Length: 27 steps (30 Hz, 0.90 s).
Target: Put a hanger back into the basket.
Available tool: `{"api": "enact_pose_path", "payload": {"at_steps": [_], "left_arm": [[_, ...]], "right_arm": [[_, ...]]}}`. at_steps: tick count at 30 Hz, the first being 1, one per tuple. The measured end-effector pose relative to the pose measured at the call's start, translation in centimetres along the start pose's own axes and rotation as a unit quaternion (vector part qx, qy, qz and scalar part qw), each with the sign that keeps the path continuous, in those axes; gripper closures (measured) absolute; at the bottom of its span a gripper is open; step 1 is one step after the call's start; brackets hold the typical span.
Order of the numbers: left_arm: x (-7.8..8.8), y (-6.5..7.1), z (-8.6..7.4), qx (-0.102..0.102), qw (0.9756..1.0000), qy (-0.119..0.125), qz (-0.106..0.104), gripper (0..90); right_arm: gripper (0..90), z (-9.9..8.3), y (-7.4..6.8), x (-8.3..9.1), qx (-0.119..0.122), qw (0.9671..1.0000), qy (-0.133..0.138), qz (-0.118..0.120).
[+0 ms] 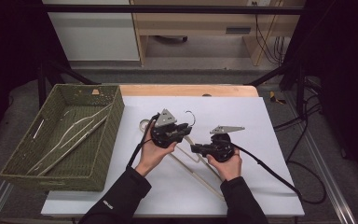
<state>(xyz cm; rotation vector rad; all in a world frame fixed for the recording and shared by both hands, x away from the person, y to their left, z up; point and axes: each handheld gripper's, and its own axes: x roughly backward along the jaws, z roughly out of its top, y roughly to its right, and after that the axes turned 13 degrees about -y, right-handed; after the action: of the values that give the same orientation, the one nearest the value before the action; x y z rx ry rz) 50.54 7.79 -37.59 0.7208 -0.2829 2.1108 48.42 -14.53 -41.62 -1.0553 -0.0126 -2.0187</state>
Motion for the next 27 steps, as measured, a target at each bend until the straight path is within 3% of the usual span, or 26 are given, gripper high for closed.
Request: {"api": "enact_pose_path", "payload": {"at_steps": [5, 7, 8, 11, 13, 16, 19, 23, 24, 27], "left_arm": [[3.5, -0.2, -0.8, -0.023, 0.9996, 0.018, 0.006, 44.6], [4.2, -0.2, -1.0, -0.029, 0.9994, 0.016, 0.013, 36.9], [5.4, -0.3, -1.7, -0.036, 0.9991, 0.016, 0.018, 34.3], [6.5, -0.3, -2.6, -0.036, 0.9992, 0.014, 0.016, 25.9], [7.5, -0.2, -4.2, -0.037, 0.9993, -0.005, 0.008, 20.9], [7.9, -0.2, -5.2, -0.036, 0.9993, -0.009, 0.008, 17.3], [8.4, -0.1, -6.4, -0.032, 0.9994, -0.013, -0.006, 15.9], [8.3, 0.2, -7.0, -0.037, 0.999, -0.019, -0.013, 17.3], [8.1, 0.5, -7.2, -0.048, 0.9981, -0.036, -0.013, 17.4], [7.6, 0.6, -7.3, -0.049, 0.9975, -0.045, -0.025, 22.8]], "right_arm": [[87.4, 0.0, -0.3, 1.6, 0.016, 0.9999, 0.007, -0.002], [87.4, 0.0, -0.4, 2.0, 0.025, 0.9996, 0.01, 0.0], [87.4, -0.1, -0.6, 2.7, 0.037, 0.9992, 0.015, 0.004], [87.4, -0.3, -1.0, 3.3, 0.049, 0.9986, 0.018, 0.009], [87.4, -0.6, -1.4, 4.0, 0.07, 0.9974, 0.018, 0.011], [87.4, -1.1, -2.0, 4.3, 0.085, 0.9961, 0.014, 0.019], [87.5, -1.5, -2.6, 4.1, 0.1, 0.9944, 0.005, 0.034], [87.4, -1.9, -3.5, 3.7, 0.117, 0.9922, -0.011, 0.041], [87.4, -1.9, -3.7, 3.6, 0.122, 0.9914, -0.014, 0.045], [87.4, -2.0, -4.3, 3.4, 0.137, 0.9887, -0.021, 0.057]]}}
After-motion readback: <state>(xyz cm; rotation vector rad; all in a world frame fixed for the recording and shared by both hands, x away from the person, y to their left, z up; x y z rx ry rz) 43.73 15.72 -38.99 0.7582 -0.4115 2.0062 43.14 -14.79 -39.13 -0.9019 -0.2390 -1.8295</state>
